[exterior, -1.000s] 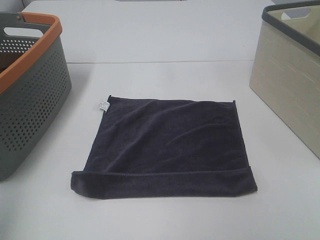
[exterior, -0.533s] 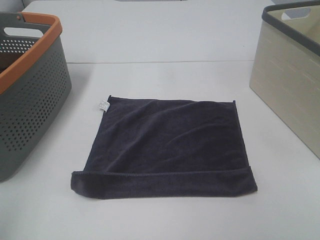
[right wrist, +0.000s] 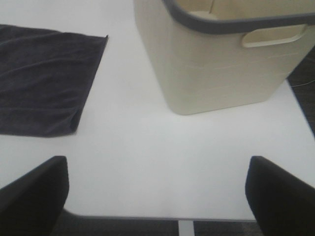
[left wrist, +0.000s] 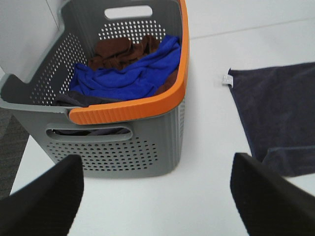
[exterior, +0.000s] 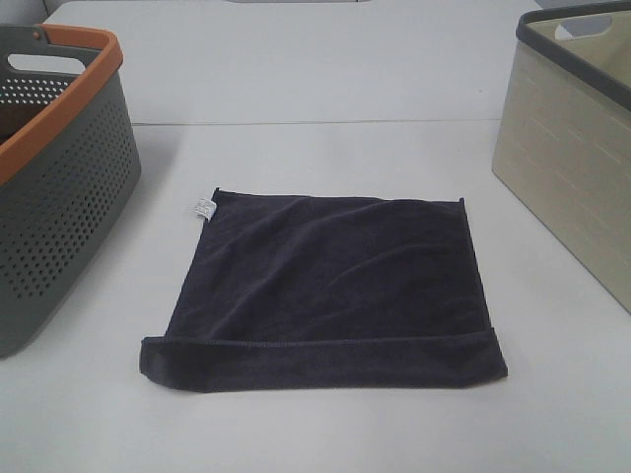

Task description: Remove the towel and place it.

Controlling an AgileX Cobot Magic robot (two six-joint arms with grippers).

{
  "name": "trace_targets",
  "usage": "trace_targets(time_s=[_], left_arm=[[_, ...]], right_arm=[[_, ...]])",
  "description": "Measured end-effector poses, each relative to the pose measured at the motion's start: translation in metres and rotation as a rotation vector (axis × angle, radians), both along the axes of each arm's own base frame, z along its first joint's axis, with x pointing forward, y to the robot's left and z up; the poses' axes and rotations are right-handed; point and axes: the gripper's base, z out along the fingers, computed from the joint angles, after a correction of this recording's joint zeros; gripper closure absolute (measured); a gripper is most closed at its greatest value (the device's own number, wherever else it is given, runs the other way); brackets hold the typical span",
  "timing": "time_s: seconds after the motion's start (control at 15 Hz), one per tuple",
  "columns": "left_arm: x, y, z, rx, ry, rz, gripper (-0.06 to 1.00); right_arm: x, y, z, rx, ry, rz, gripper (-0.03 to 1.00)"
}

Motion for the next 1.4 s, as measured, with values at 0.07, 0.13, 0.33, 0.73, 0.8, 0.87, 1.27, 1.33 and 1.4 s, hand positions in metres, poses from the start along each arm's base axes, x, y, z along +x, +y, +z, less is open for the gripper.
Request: trace_targets(time_s=[0.07, 0.13, 0.33, 0.73, 0.8, 0.87, 1.27, 1.33, 1.4], left_arm=[[-0.004, 0.0, -0.005, -0.034, 0.007, 0.012, 0.17], [-0.002, 0.0, -0.01, -0.037, 0.032, 0.013, 0.17], [0.004, 0.0, -0.023, -0.039, 0.08, 0.014, 0.17], [0.004, 0.0, -0.023, -0.079, 0.081, 0.031, 0.17], [0.004, 0.0, -0.023, -0.082, 0.081, 0.033, 0.17], [0.004, 0.0, -0.023, -0.082, 0.081, 0.033, 0.17], [0.004, -0.001, -0.023, -0.111, 0.082, 0.037, 0.17], [0.004, -0.001, -0.023, -0.115, 0.082, 0.036, 0.17], [0.004, -0.001, -0.023, -0.115, 0.082, 0.036, 0.17]], right_arm=[[0.009, 0.006, -0.012, 0.046, 0.017, 0.044, 0.1], [0.013, 0.007, -0.01, 0.054, -0.031, 0.052, 0.1], [0.019, 0.007, -0.014, 0.051, -0.054, 0.058, 0.1], [0.019, 0.009, -0.014, 0.11, -0.053, 0.049, 0.1], [0.019, 0.01, -0.014, 0.128, -0.05, 0.046, 0.1], [0.019, 0.011, -0.014, 0.162, -0.05, 0.042, 0.1], [0.019, 0.01, -0.014, 0.146, -0.053, 0.04, 0.1], [0.019, 0.01, -0.014, 0.138, -0.054, 0.036, 0.1], [0.019, 0.009, -0.014, 0.134, -0.054, 0.033, 0.1]])
